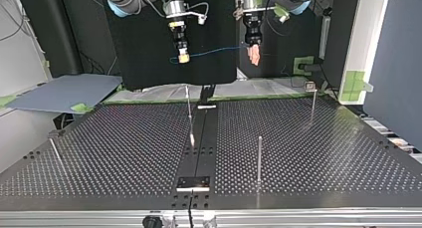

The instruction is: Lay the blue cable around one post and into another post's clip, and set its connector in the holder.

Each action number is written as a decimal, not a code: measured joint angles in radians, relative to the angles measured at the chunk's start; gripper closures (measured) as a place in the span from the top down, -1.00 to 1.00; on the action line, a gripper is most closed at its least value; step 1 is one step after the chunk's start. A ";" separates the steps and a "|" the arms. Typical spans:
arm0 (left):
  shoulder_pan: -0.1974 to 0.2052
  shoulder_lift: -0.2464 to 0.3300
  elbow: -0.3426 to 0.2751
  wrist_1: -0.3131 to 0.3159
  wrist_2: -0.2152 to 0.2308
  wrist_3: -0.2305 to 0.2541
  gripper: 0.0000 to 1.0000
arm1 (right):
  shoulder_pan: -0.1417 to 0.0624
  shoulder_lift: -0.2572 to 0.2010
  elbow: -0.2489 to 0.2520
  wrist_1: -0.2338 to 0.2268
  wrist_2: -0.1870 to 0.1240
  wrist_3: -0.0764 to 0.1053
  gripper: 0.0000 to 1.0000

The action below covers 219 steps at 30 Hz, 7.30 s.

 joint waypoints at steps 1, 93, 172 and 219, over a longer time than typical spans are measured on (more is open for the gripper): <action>0.000 0.000 0.000 0.000 0.000 0.000 1.00 | 0.000 0.000 0.000 0.000 0.000 0.000 -1.00; 0.000 0.000 0.000 0.000 0.000 0.000 1.00 | 0.000 0.000 0.000 0.000 0.000 0.000 -1.00; -0.061 0.033 -0.004 -0.132 0.013 -0.101 1.00 | 0.067 -0.079 -0.119 0.171 0.047 0.117 -1.00; 0.183 0.507 0.360 -0.606 0.106 -0.310 1.00 | 0.021 -0.339 -0.405 0.530 0.028 0.114 -1.00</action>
